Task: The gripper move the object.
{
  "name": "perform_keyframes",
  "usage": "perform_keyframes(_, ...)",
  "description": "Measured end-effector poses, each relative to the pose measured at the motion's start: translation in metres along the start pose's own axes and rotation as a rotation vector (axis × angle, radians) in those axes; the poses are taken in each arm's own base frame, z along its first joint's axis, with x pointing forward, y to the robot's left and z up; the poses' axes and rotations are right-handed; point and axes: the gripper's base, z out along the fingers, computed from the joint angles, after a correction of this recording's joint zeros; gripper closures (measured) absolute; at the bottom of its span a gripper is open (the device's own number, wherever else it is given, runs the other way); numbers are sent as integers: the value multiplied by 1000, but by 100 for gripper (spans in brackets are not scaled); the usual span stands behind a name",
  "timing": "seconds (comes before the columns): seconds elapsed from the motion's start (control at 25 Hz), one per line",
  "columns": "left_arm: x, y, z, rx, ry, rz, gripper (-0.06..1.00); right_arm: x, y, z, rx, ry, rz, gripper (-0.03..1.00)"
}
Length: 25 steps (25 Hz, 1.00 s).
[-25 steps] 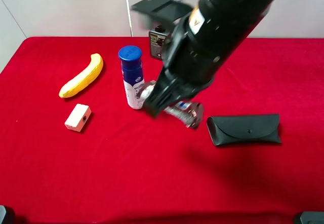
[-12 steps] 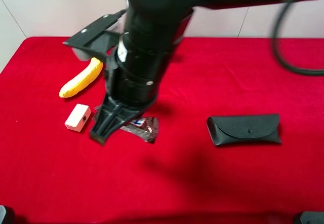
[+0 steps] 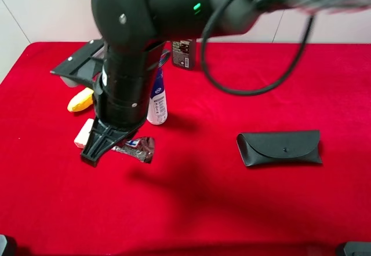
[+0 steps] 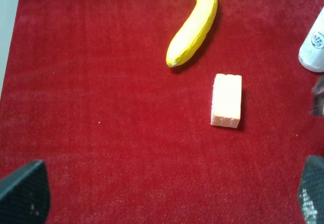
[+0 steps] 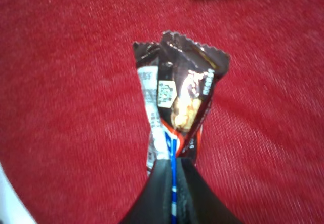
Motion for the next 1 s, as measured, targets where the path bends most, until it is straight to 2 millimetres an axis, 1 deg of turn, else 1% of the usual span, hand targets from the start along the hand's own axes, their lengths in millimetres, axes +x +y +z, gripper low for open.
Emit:
perform_keyframes(0.2,0,0,0,0,0,0,-3,-5,-4,25,1,11,-7,99)
perform_keyframes(0.32,0,0,0,0,0,0,-3,-2,-6,40,-1,39,-9,99)
perform_keyframes(0.52,0,0,0,0,0,0,-3,2,-9,59,-1,65,-5,99)
perform_keyframes(0.68,0,0,0,0,0,0,-3,4,-10,69,1,75,-2,99)
perform_keyframes(0.88,0,0,0,0,0,0,-3,6,-11,78,1,81,1,99)
perform_keyframes(1.0,0,0,0,0,0,0,-3,5,-12,80,2,76,2,99)
